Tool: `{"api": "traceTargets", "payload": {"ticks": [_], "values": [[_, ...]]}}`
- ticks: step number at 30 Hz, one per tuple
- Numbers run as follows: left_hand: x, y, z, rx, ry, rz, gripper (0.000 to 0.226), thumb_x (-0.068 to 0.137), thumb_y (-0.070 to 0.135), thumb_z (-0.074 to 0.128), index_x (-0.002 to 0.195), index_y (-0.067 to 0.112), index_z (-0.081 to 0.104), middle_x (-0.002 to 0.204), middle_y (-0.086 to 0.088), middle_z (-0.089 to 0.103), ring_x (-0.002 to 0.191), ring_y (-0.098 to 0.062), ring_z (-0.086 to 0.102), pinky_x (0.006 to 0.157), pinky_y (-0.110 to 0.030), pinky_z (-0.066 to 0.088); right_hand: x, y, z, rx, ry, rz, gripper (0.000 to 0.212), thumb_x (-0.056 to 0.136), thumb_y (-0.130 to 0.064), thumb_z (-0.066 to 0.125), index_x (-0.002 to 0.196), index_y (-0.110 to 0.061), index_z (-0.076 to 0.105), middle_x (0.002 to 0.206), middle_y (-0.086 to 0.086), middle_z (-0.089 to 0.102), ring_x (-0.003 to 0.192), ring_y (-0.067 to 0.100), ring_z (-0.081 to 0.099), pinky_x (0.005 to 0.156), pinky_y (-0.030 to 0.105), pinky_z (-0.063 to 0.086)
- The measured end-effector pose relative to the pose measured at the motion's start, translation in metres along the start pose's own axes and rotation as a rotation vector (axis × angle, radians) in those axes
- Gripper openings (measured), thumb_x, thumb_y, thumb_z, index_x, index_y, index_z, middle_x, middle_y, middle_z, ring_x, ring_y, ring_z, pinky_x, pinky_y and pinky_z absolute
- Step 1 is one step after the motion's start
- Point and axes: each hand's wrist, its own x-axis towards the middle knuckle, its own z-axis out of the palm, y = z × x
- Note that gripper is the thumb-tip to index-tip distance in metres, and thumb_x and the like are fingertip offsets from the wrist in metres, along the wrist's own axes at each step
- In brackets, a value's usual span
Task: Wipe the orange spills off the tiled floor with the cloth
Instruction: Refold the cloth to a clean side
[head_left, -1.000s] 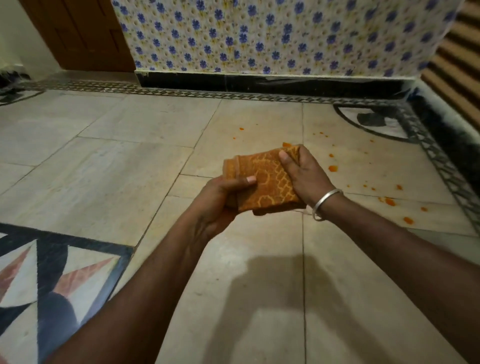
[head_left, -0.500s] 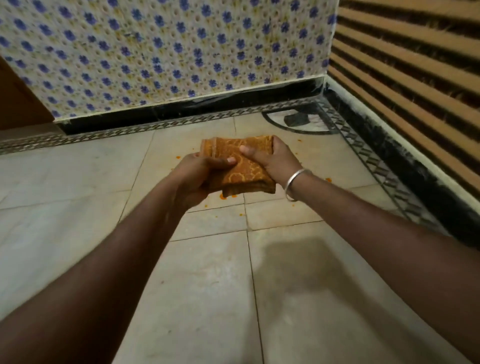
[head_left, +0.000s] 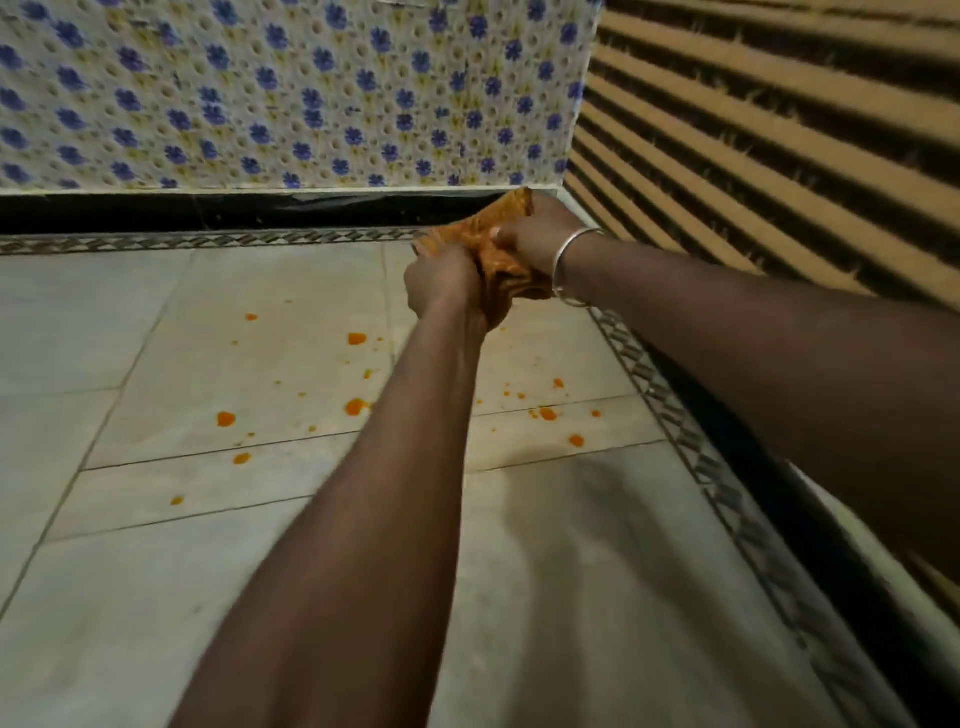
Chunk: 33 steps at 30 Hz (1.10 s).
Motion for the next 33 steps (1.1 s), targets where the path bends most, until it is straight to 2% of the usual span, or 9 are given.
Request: {"api": "traceTargets", "payload": {"ticks": [3, 6, 10, 12, 14, 17, 22, 26, 33], "values": [[0.004, -0.007, 0.023, 0.035, 0.029, 0.051, 0.005, 0.080, 0.016, 0.064, 0.077, 0.020, 0.065, 0.084, -0.008, 0.071, 0.078, -0.035, 0.072, 0.073, -0.053, 0.065, 0.002, 0.002, -0.003, -0.036, 0.104, 0.015, 0.048, 0.088, -0.018, 0.055, 0.135, -0.022, 0.052, 0.110, 0.008, 0.066, 0.097, 0.030, 0.066, 0.080, 0.045, 0.061], [0.016, -0.010, 0.036, 0.086, 0.003, 0.060, 0.007, 0.081, 0.020, 0.068, 0.075, 0.023, 0.064, 0.081, -0.002, 0.070, 0.077, -0.031, 0.072, 0.073, -0.050, 0.065, 0.007, 0.008, -0.008, -0.039, 0.184, 0.036, 0.048, 0.092, -0.020, 0.056, 0.139, -0.023, 0.047, 0.118, 0.008, 0.063, 0.101, 0.029, 0.063, 0.086, 0.049, 0.058], [0.032, -0.020, 0.048, 0.082, -0.047, 0.013, 0.010, 0.074, 0.025, 0.065, 0.083, 0.023, 0.070, 0.083, -0.003, 0.073, 0.075, -0.032, 0.073, 0.071, -0.054, 0.064, 0.011, 0.017, -0.018, -0.086, 0.180, 0.078, 0.014, 0.095, -0.014, 0.057, 0.105, -0.023, 0.062, 0.107, 0.009, 0.068, 0.101, 0.026, 0.064, 0.094, 0.047, 0.055], [0.042, -0.030, 0.055, 0.084, -0.090, -0.020, 0.014, 0.071, 0.028, 0.062, 0.082, 0.024, 0.070, 0.086, -0.003, 0.074, 0.077, -0.033, 0.073, 0.073, -0.055, 0.064, 0.016, 0.020, -0.026, -0.121, 0.177, 0.109, 0.017, 0.096, -0.011, 0.057, 0.088, -0.025, 0.059, 0.091, 0.005, 0.065, 0.091, 0.020, 0.064, 0.083, 0.037, 0.058], [0.047, -0.041, 0.061, 0.053, -0.153, -0.077, 0.004, 0.074, 0.025, 0.066, 0.078, 0.025, 0.067, 0.090, -0.004, 0.074, 0.081, -0.034, 0.073, 0.074, -0.055, 0.064, 0.027, 0.025, -0.034, -0.130, 0.142, 0.180, 0.016, 0.095, -0.010, 0.061, 0.107, -0.019, 0.062, 0.098, 0.007, 0.067, 0.094, 0.022, 0.068, 0.073, 0.033, 0.060], [0.045, -0.057, 0.056, 0.006, -0.229, -0.126, 0.005, 0.085, 0.023, 0.065, 0.081, 0.024, 0.069, 0.094, -0.007, 0.075, 0.084, -0.033, 0.074, 0.073, -0.055, 0.064, 0.031, 0.039, -0.049, -0.160, 0.032, 0.307, 0.044, 0.090, -0.014, 0.069, 0.131, -0.017, 0.055, 0.116, 0.010, 0.068, 0.102, 0.027, 0.069, 0.078, 0.039, 0.062], [0.064, -0.073, 0.049, 0.203, -0.558, -0.152, 0.020, 0.088, 0.003, 0.070, 0.094, 0.022, 0.067, 0.102, -0.011, 0.075, 0.093, -0.033, 0.072, 0.067, -0.041, 0.062, 0.033, 0.069, -0.089, -0.056, -0.105, 0.454, 0.030, 0.091, -0.005, 0.067, 0.117, -0.018, 0.060, 0.111, 0.006, 0.070, 0.098, 0.024, 0.070, 0.074, 0.036, 0.063], [0.087, -0.098, 0.025, 0.388, -0.746, -0.160, 0.029, 0.084, 0.005, 0.076, 0.113, 0.010, 0.070, 0.102, -0.014, 0.076, 0.089, -0.034, 0.072, 0.053, -0.031, 0.052, 0.028, 0.135, -0.096, 0.005, -0.214, 0.474, 0.038, 0.086, 0.000, 0.071, 0.122, -0.011, 0.063, 0.118, 0.011, 0.072, 0.107, 0.026, 0.071, 0.088, 0.042, 0.060], [0.104, -0.150, -0.006, 0.795, -0.906, -0.034, 0.010, 0.084, -0.001, 0.076, 0.079, 0.007, 0.075, 0.064, -0.001, 0.071, 0.054, -0.014, 0.063, 0.049, -0.023, 0.045, 0.033, 0.241, -0.076, -0.168, -0.363, 0.323, 0.025, 0.074, 0.003, 0.083, 0.092, -0.005, 0.067, 0.092, 0.009, 0.073, 0.087, 0.019, 0.073, 0.078, 0.035, 0.061]]}}
